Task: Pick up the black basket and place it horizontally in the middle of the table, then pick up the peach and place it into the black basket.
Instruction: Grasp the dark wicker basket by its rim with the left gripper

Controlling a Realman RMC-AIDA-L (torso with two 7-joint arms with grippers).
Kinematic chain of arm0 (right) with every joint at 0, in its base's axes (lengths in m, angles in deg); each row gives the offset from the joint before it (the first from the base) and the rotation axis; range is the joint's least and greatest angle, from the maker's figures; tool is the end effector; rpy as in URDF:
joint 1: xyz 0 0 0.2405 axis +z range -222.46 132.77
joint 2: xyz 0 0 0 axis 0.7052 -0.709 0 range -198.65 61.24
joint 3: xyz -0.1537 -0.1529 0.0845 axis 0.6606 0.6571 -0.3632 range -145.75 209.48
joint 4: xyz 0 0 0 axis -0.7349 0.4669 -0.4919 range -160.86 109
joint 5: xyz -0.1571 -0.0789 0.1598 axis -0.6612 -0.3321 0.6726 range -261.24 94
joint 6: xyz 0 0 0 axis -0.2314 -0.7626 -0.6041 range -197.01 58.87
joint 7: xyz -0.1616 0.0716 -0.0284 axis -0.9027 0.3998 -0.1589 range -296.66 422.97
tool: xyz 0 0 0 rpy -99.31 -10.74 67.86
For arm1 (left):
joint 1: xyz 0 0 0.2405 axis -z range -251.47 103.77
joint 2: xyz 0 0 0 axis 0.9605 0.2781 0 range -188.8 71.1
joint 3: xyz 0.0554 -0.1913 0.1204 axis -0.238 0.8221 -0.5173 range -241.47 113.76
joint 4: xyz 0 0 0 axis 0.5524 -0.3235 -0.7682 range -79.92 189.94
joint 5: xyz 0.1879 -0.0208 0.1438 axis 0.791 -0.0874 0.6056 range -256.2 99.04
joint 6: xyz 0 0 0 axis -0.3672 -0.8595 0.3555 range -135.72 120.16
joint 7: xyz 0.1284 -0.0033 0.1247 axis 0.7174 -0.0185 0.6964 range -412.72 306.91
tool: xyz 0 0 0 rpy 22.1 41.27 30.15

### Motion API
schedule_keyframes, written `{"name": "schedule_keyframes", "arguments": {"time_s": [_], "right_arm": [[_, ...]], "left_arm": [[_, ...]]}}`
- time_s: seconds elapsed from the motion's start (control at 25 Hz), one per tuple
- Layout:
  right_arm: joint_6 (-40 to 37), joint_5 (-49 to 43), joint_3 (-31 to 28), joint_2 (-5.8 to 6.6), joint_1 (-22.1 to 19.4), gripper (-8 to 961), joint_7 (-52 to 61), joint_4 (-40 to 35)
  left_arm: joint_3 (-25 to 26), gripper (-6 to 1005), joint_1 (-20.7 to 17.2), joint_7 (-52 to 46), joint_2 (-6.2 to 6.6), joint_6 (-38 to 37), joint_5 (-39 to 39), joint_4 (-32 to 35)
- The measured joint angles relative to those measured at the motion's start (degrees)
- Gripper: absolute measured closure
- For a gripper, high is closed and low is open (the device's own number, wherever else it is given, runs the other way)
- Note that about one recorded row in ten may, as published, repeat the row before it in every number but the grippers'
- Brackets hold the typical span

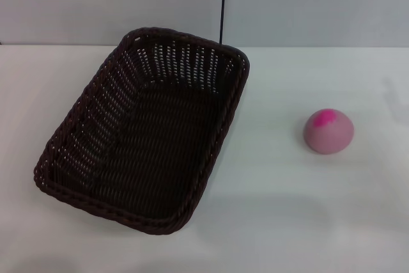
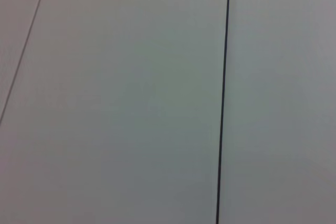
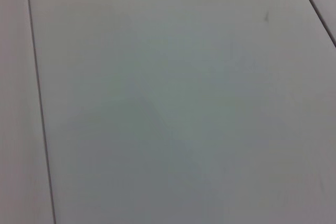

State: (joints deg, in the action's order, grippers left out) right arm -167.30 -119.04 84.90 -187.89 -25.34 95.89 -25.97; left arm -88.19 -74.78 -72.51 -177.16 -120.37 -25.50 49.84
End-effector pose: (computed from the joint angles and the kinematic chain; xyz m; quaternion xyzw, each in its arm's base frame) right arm 0.3089 0.2974 0.0280 -0.6413 0.2052 0.5112 0.5342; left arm -0.3736 0.1489 0.0653 -0.5357 -0.1809 -0.4009 0.7209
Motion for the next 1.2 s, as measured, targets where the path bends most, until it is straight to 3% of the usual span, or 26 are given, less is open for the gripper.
{"name": "schedule_keyframes", "arguments": {"time_s": [0.32,0.44,0.52,0.6,0.68,0.76,0.8,0.88,1.0,1.04,1.08,1.16,1.2], "right_arm": [[0.2,0.0,-0.1,0.03,0.0,313,0.1,-0.1],[0.2,0.3,0.0,0.05,-0.2,313,0.1,-0.3],[0.1,0.3,0.0,0.07,-0.3,313,0.1,-0.3],[-0.3,0.3,0.0,0.15,-0.5,314,0.2,-0.5],[-0.4,0.3,0.0,0.16,-0.7,314,0.2,-0.6],[-0.5,0.3,0.0,0.16,-0.8,314,0.3,-0.7],[-0.5,0.3,0.0,0.17,-0.9,314,0.3,-0.9],[-0.5,0.3,0.0,0.18,-1.0,314,0.4,-1.1],[-0.6,0.2,0.0,0.2,-1.2,314,0.4,-1.2],[-0.6,0.2,0.0,0.2,-1.2,314,0.4,-1.2],[-0.8,0.2,0.0,0.23,-1.2,314,0.4,-1.2],[-0.9,0.2,0.0,0.27,-1.2,314,0.4,-1.2],[-1.0,0.2,0.0,0.32,-1.2,314,0.5,-1.4]], "left_arm": [[-3.3,305,0.2,-2.5,0.25,0.1,0.0,2.0],[-10.3,306,-1.9,-15.3,1.25,2.7,0.0,13.6],[-11.2,306,-2.4,-18.1,1.46,3.7,0.2,16.0],[-13.2,307,-5.0,-35.9,2.73,10.8,5.9,32.5],[-13.2,308,-5.0,-35.9,2.73,10.8,5.9,32.5],[-12.4,308,-5.5,-48.2,3.11,13.8,13.4,44.3],[-10.9,309,-4.8,-61.1,3.17,15.4,22.5,56.5],[-10.9,309,-4.8,-61.1,3.17,15.4,22.5,56.5],[-8.7,310,0.1,-81.7,2.64,15.7,40.6,75.0],[-8.7,311,0.1,-81.7,2.64,15.7,40.6,75.0],[-8.4,311,3.1,-89.2,2.21,15.2,48.3,81.2],[-8.5,316,5.6,-93.7,1.73,14.4,53.9,85.3],[-8.8,318,9.4,-98.8,0.9,12.6,62.0,90.2]]}}
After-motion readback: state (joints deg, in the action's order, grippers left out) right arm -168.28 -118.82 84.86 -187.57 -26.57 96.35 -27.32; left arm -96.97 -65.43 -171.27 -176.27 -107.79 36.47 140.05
